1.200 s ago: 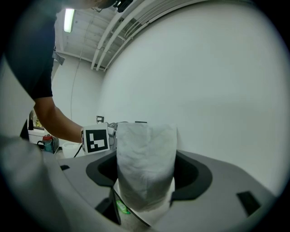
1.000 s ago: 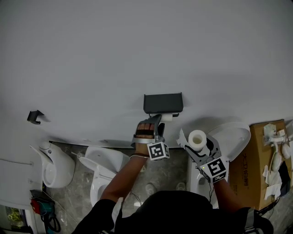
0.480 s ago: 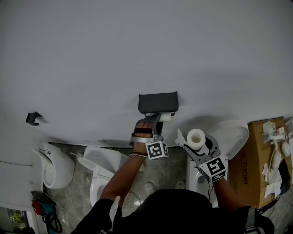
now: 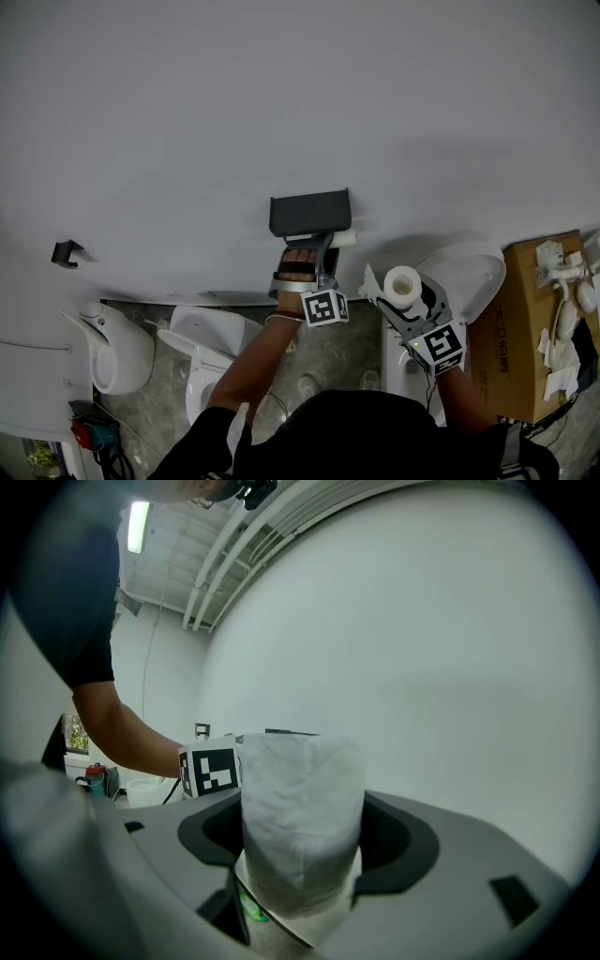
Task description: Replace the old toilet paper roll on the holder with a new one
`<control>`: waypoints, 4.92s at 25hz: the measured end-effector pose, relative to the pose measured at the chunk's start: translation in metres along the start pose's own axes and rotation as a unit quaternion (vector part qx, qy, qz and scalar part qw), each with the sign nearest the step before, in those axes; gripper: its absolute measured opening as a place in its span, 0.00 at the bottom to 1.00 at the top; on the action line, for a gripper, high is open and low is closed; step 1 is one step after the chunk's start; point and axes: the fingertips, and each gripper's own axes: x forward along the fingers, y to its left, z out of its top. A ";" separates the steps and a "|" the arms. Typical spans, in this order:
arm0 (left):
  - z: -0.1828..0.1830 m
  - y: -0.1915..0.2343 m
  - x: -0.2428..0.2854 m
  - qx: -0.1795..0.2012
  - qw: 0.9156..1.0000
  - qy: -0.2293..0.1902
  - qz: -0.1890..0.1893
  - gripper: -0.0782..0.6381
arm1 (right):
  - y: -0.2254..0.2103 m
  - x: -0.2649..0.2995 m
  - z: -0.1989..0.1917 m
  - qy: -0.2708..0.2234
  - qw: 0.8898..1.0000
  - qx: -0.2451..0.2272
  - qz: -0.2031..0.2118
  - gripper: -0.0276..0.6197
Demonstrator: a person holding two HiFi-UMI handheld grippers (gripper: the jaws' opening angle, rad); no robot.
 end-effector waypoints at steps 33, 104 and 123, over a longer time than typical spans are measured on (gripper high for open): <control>0.073 0.040 -0.053 -0.244 0.957 -0.149 0.058 0.34 | -0.040 -0.025 -0.007 0.009 0.998 0.000 -0.059 0.52; -0.136 0.029 -0.166 -0.585 0.804 -0.065 0.086 0.34 | -0.061 0.101 -0.040 -0.196 0.666 0.714 -0.089 0.52; -0.146 0.026 -0.166 -0.587 0.803 -0.055 0.084 0.34 | -0.083 0.138 -0.048 -0.212 0.642 0.727 -0.116 0.52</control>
